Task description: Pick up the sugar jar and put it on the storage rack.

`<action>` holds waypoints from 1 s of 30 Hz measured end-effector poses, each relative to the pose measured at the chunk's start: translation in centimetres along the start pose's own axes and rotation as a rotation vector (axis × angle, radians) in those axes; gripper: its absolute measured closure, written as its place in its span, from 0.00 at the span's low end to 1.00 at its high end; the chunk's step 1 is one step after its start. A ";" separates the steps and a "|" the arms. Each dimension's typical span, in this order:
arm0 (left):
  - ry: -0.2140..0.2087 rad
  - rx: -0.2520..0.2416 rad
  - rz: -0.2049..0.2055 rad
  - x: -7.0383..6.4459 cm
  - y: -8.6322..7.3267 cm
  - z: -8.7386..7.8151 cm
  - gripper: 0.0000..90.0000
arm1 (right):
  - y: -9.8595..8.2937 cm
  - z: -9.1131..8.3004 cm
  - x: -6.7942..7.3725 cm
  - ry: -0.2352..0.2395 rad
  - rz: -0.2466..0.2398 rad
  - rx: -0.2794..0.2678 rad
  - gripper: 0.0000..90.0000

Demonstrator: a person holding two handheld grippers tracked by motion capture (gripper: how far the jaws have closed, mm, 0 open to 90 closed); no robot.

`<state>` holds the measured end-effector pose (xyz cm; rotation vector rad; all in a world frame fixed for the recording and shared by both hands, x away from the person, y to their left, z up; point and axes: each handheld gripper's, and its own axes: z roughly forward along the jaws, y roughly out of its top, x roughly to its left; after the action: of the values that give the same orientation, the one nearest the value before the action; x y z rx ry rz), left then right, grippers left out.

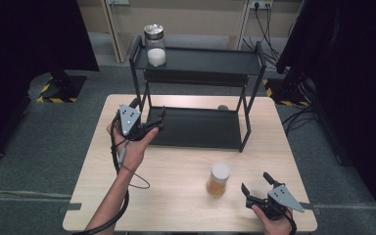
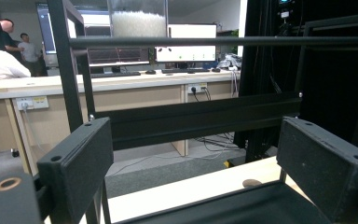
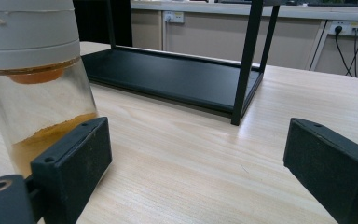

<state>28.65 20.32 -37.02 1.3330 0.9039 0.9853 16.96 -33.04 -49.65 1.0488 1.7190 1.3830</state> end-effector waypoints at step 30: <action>-0.025 0.059 -0.058 0.3 -5.7 -2.8 0.11 | 0.0 0.0 0.0 0.001 -0.002 0.001 0.09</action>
<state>26.41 21.63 -42.86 1.3580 0.9543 0.9016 16.98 -32.99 -49.64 1.0468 1.7217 1.3817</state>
